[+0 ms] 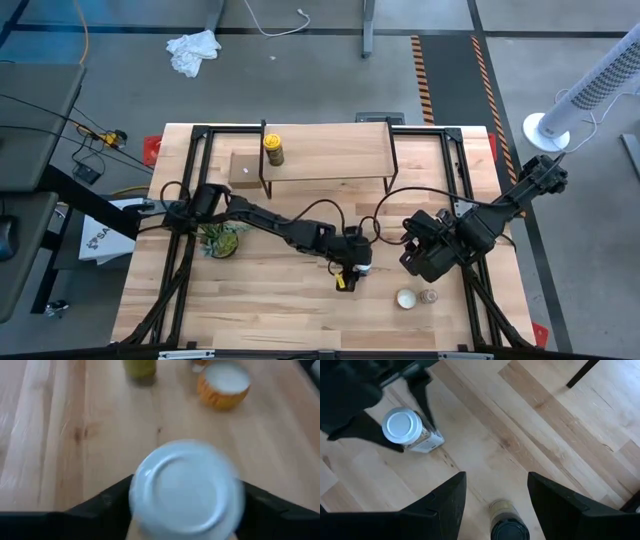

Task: Shelf spices
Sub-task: Put the white seasoning bottle on the shelf, then put the black seasoning bottle on the shelf

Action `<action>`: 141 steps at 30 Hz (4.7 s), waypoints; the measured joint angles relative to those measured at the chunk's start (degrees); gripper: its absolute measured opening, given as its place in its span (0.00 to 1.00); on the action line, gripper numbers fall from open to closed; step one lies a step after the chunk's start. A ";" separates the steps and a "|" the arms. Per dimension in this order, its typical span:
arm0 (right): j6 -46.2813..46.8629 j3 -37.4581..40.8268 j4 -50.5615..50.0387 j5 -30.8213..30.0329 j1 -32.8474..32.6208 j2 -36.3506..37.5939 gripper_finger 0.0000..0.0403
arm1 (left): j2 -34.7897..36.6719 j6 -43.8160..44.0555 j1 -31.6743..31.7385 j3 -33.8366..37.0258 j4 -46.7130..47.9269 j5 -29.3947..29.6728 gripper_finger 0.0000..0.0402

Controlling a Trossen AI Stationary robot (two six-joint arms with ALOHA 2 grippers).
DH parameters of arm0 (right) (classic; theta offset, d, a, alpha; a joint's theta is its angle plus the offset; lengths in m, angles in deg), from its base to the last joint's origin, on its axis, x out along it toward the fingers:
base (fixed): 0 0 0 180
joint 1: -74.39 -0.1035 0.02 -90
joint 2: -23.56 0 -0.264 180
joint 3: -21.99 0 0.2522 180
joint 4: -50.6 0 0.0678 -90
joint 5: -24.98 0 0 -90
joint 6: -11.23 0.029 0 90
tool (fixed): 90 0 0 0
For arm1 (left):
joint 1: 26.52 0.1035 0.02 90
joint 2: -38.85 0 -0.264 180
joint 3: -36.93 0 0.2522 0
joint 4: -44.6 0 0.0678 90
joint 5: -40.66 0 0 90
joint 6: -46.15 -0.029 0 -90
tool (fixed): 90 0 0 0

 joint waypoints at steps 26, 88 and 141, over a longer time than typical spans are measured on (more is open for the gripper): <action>-1.96 0.00 -0.14 -6.95 5.25 0.02 0.52 | 31.17 -1.01 31.51 -2.22 39.56 10.39 0.46; 19.58 5.06 -7.82 12.14 -2.01 0.00 0.52 | 31.34 9.48 11.62 -11.82 27.87 8.92 0.74; 42.44 10.34 -2.29 18.04 -3.68 0.00 0.52 | 31.39 11.89 9.34 -11.78 25.21 16.31 0.74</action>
